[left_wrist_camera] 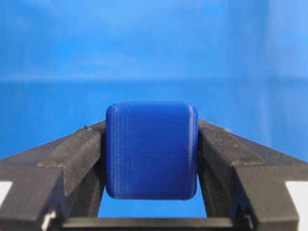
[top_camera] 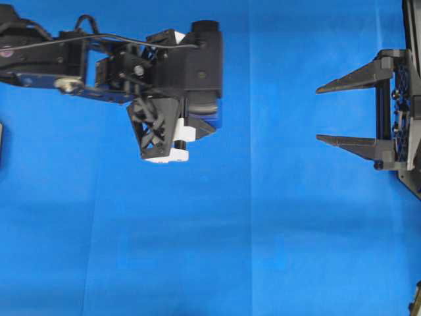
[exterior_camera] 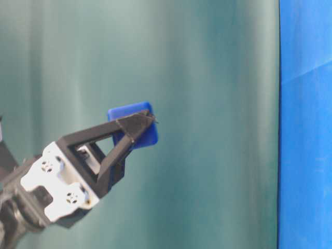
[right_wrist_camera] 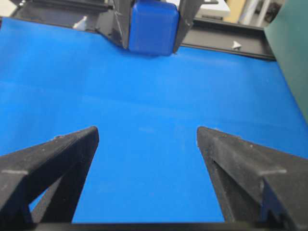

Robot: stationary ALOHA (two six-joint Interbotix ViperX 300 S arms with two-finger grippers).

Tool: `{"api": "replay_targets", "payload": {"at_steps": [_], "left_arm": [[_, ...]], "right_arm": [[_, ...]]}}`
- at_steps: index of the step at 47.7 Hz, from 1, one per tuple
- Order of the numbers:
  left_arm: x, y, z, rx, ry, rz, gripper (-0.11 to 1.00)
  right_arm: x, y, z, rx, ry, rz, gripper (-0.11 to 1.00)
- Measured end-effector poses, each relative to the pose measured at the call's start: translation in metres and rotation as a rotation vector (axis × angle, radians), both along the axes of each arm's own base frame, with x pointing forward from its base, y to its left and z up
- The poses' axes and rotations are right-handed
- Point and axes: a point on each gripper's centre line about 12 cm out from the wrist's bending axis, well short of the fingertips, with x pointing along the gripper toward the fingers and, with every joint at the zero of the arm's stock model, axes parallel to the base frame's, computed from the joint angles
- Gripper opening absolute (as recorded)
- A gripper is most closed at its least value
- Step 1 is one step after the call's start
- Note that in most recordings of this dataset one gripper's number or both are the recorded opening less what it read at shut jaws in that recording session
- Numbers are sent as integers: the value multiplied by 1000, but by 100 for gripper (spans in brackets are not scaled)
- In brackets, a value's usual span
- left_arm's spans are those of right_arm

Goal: Handover the blue block to the right arm after grasping it with the left arm, then place it in the designated position.
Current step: 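Lift the cube with the left gripper and rotate it toward the right arm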

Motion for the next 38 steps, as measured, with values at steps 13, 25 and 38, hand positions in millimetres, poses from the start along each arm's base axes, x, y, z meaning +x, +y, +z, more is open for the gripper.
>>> {"api": "replay_targets", "payload": {"at_steps": [13,25,38], "left_arm": [[-23,-9,-10,-5,-210,-20,46],[-39,-14,-22,-14,-430,-35,46],[-48,-18,-33,-19,-551,-46,46]], "right_arm": [[0,0,0,0,-2,0,96],[0,0,3,-2,-24,0,96],[0,0,5,-4,-38,1,96]]}}
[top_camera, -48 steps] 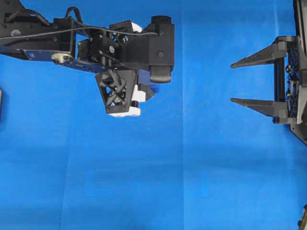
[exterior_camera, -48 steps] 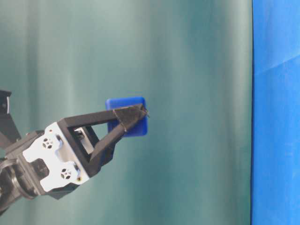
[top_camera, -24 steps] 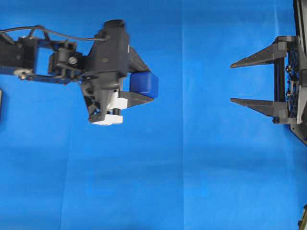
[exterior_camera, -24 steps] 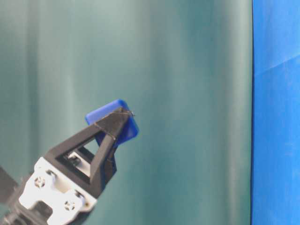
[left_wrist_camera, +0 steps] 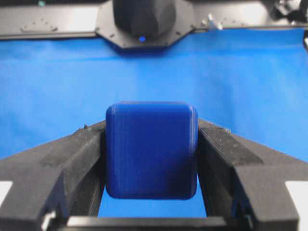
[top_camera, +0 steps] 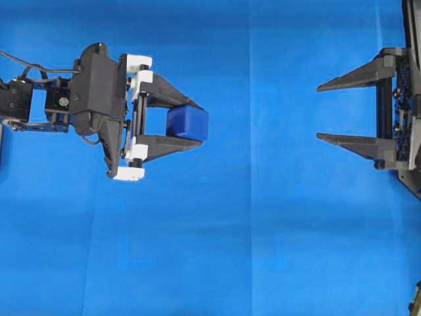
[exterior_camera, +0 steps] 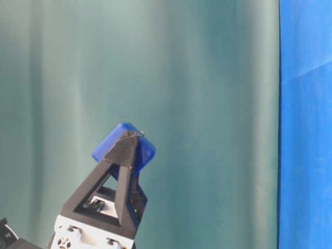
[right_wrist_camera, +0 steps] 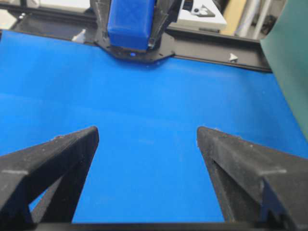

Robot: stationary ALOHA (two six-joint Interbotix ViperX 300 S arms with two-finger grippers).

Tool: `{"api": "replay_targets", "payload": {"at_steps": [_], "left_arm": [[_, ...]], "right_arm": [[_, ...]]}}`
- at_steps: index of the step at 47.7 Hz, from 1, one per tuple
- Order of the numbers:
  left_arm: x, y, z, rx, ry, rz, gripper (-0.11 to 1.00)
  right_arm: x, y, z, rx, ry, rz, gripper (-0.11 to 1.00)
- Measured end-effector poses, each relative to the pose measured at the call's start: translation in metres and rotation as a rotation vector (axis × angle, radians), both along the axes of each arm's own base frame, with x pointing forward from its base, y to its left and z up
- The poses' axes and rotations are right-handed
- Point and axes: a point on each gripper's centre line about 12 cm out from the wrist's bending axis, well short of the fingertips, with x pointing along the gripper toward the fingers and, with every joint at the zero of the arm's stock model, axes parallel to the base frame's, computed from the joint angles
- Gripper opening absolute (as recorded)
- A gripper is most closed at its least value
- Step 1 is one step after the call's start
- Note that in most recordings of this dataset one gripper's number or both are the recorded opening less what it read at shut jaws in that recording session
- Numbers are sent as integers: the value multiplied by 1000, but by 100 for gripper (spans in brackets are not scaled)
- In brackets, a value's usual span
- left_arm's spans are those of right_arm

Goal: Handover the blue block to the right arm after grasping it with the left arm, then place it in the designated position.
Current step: 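Lift the cube with the left gripper and rotate it toward the right arm, then hold the cube with the left gripper while the right gripper reorients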

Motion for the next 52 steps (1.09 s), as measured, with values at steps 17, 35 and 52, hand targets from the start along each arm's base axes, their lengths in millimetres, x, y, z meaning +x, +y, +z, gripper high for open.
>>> {"api": "replay_targets", "payload": {"at_steps": [17,35,52], "left_arm": [[0,-1,2,0,-15,-2,46],[0,-1,1,0,-15,-3,46],[0,-1,2,-3,-18,-2,46]], "right_arm": [[2,0,-2,-7,5,1,96],[3,1,-1,-33,7,8,96],[3,2,-1,-102,13,19,96]]}}
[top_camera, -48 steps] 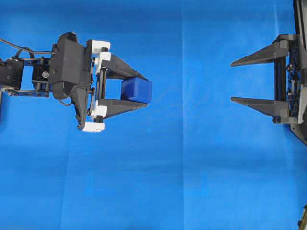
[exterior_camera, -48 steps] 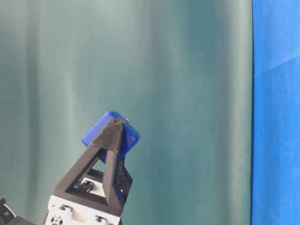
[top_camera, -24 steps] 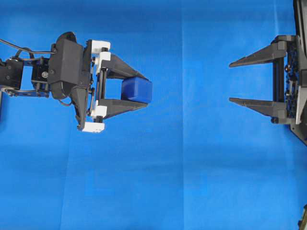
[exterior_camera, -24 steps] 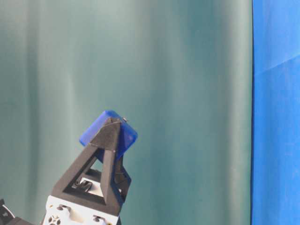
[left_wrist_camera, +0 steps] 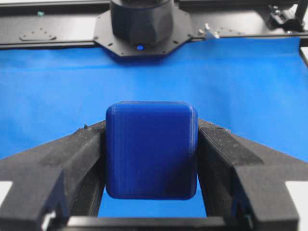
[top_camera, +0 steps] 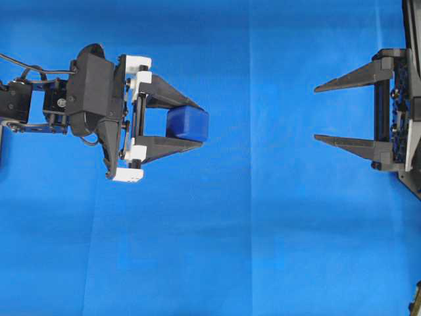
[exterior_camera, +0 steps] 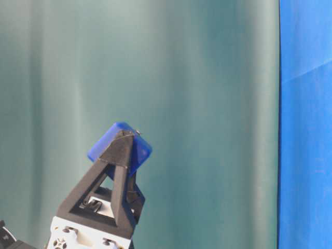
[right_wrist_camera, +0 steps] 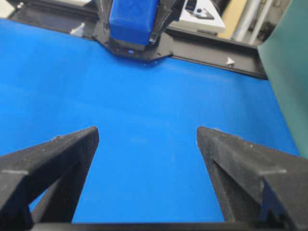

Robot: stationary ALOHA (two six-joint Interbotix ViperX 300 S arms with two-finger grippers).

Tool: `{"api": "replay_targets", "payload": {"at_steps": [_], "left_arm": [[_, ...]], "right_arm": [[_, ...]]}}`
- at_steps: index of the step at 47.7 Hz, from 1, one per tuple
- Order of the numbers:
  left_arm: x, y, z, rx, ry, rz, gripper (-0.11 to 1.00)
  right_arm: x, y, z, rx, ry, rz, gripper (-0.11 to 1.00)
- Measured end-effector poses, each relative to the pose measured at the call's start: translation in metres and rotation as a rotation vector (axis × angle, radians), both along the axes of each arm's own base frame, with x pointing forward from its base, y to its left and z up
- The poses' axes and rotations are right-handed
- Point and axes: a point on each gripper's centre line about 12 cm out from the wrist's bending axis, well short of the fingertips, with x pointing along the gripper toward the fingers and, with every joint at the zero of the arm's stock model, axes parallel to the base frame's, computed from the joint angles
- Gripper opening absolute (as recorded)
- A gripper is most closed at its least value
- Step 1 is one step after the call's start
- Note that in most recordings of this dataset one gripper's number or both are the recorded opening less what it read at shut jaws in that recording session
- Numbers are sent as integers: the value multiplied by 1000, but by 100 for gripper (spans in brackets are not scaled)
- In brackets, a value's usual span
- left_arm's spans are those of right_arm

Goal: Handover the blue block to the right arm after grasping it with the left arm, then place it in the designated position.
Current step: 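Hold the cube with the left gripper while the right gripper reorients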

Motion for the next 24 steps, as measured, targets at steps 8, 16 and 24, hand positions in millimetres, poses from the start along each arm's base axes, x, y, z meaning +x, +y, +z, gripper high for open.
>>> {"api": "replay_targets", "payload": {"at_steps": [8,16,24], "left_arm": [[0,0,0,0,0,0,46],[0,0,0,-2,0,0,46],[0,0,0,-14,0,2,46]], "right_arm": [[1,2,5,-192,2,25,96],[1,3,6,-452,8,55,96],[1,5,6,-682,6,78,96]]}}
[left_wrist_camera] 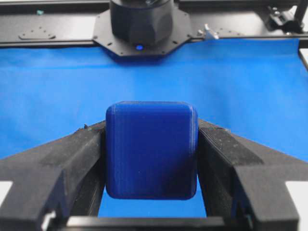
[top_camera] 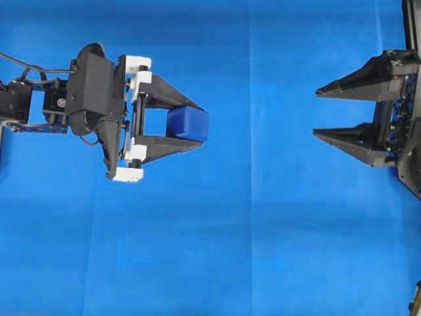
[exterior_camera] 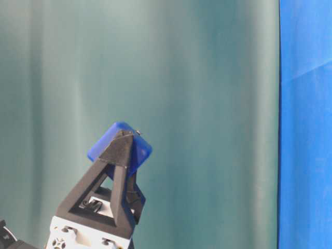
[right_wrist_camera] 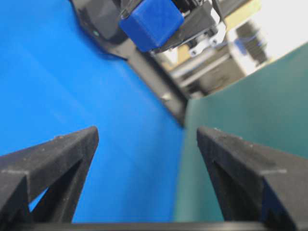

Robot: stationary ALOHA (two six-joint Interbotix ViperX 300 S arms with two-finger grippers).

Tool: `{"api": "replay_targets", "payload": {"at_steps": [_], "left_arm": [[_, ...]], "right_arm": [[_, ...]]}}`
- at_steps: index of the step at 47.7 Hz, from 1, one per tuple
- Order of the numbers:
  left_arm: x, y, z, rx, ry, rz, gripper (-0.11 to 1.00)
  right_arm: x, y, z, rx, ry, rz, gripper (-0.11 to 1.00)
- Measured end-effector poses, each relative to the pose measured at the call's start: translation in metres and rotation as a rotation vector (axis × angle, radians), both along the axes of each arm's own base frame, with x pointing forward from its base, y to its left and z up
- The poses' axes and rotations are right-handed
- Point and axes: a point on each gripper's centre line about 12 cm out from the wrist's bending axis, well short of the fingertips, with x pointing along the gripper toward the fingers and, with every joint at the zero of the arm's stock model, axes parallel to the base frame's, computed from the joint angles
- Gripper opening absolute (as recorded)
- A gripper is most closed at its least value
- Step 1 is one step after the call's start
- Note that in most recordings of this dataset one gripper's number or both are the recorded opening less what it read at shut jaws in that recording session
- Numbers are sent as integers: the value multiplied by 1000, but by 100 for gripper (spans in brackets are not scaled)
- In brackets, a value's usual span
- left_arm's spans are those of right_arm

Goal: Handover the blue block to the right arm after grasping it with the left arm, then place it in the designated position.
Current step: 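Hold the cube with the left gripper while the right gripper reorients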

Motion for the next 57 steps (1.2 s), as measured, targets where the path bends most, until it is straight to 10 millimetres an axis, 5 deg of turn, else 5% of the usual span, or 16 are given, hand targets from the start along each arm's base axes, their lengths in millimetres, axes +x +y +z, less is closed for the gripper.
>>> {"api": "replay_targets", "payload": {"at_steps": [24,57], "left_arm": [[0,0,0,-2,0,0,46],[0,0,0,-12,0,2,46]], "right_arm": [[0,2,2,-441,-16,49,96],[3,2,-2,-455,-2,54,96]]}}
